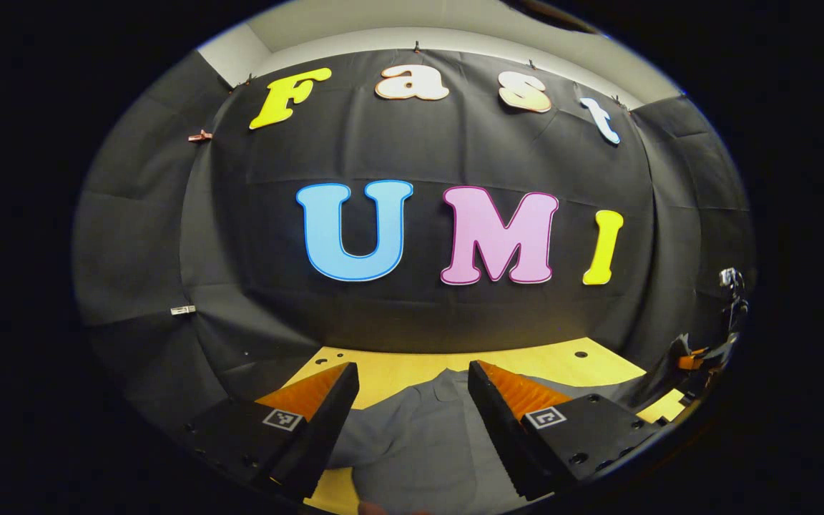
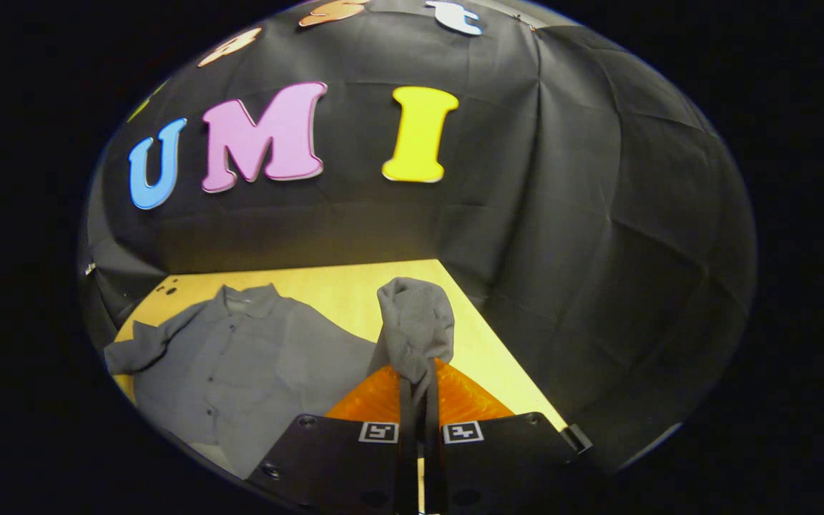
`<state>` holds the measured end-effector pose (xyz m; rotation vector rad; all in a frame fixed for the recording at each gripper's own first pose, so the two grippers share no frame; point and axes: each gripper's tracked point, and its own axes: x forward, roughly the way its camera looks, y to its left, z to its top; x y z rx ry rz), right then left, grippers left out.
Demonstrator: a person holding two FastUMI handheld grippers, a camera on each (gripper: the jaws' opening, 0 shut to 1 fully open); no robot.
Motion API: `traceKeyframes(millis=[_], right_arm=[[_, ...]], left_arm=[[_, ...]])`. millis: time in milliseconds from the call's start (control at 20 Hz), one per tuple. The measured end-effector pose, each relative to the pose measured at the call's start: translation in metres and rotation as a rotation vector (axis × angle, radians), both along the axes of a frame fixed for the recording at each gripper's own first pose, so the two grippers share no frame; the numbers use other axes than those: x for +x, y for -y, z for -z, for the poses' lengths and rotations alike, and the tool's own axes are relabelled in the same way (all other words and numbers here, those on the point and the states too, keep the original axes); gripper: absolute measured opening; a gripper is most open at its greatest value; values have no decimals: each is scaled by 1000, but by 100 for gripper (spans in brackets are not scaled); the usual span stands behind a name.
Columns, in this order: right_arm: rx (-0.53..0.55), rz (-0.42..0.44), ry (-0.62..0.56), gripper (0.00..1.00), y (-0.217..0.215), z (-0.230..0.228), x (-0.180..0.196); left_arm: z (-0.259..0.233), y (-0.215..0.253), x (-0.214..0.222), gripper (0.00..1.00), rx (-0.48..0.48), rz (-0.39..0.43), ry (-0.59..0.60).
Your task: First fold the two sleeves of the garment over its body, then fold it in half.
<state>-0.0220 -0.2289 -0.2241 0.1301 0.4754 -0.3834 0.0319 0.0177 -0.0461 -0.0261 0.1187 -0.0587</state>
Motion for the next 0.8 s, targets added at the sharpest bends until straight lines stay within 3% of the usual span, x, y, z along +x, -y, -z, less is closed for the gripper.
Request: traceKeyframes(millis=[200, 400, 800], right_arm=[[26, -83, 96, 8, -87, -44, 42], [47, -196, 131, 8, -179, -57, 90], [50, -427, 48, 8, -338, 8, 153]], left_arm=[[10, -34, 1, 97, -10, 12, 1], [20, -77, -6, 96, -11, -10, -4], [53, -157, -15, 98, -8, -88, -52]])
